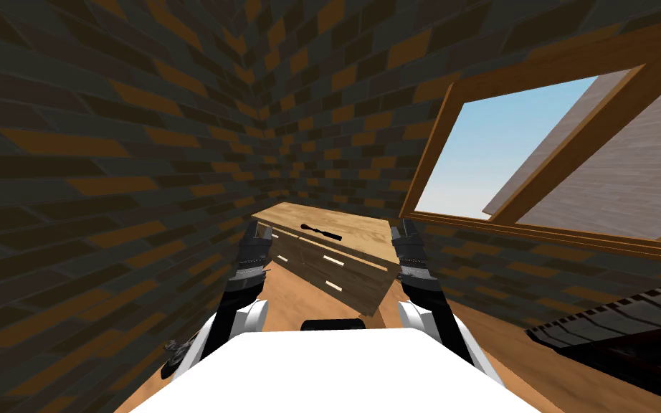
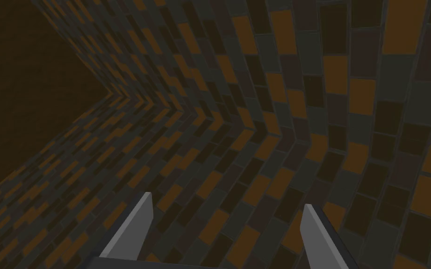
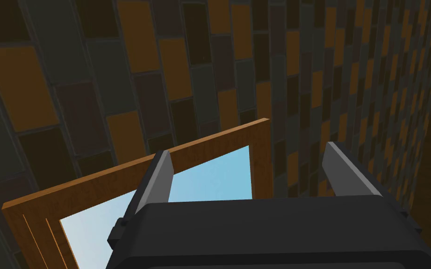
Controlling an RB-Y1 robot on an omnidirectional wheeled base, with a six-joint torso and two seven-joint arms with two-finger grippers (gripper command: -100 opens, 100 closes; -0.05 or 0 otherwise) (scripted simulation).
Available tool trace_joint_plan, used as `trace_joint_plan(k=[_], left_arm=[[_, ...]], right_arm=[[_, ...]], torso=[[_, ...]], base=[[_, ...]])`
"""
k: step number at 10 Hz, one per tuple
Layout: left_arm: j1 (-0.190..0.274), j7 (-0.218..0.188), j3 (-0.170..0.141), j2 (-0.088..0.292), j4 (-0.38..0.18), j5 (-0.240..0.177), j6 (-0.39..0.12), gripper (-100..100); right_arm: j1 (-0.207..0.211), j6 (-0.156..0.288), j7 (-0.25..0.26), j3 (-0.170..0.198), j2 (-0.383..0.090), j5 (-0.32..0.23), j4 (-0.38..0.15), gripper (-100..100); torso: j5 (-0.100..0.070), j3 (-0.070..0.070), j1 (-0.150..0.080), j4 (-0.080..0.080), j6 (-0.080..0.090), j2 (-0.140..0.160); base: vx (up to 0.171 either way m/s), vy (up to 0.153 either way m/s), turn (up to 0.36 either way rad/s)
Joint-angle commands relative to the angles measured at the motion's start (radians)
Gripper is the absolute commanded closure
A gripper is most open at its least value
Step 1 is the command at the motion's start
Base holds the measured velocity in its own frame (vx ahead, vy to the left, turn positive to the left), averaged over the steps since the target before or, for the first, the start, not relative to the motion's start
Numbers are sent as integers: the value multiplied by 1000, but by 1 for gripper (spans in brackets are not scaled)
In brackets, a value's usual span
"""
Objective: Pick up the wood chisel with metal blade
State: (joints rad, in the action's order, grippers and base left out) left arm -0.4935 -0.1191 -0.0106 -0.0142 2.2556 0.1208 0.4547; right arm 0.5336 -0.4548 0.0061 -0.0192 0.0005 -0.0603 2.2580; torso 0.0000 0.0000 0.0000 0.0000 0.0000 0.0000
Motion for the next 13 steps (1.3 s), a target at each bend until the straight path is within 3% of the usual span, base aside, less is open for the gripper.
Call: trace_joint_plan(k=[1, 4, 7, 8, 10, 11, 12, 13], left_arm=[[12, 0, -1, 29, -1, -7, -14, -100], [60, -2, -4, 114, -7, -35, -72, -100], [136, -4, -8, 206, -22, -78, -157, -100], [136, -4, -8, 221, -22, -78, -170, -100], [199, -6, -9, 286, -39, -113, -238, -100], [199, -6, -9, 300, -39, -113, -255, -100], [233, -7, -8, 339, -50, -132, -288, -100], [233, -7, -8, 340, -50, -132, -302, -100]], right_arm=[[0, 0, 0, 0, 0, 0, 0, 0], [0, 0, 0, 0, 0, 0, 0, 0], [0, 0, 0, 0, 0, 0, 0, 0], [0, 0, 0, 0, 0, 0, 0, 0], [0, 0, 0, 0, 0, 0, 0, 0], [0, 0, 0, 0, 0, 0, 0, 0], [0, 0, 0, 0, 0, 0, 0, 0], [0, 0, 0, 0, 0, 0, 0, 0]], torso=[[0, 0, 0, 0, 0, 0], [0, 1, -2, 1, 0, 2], [-1, 2, -4, 1, 0, 3], [-1, 2, -4, 1, 0, 4], [-1, 2, -2, 1, 0, 3], [-1, 2, -3, 1, 0, 3], [-1, 2, -3, 1, 0, 3], [-1, 2, -3, 1, 0, 3]], base=[[-13, -12, -23], [-39, -37, -42], [-57, -62, -62], [-50, -42, -38], [-44, -48, -79], [-37, -48, -34], [-49, -54, -74], [-40, -35, -35]])
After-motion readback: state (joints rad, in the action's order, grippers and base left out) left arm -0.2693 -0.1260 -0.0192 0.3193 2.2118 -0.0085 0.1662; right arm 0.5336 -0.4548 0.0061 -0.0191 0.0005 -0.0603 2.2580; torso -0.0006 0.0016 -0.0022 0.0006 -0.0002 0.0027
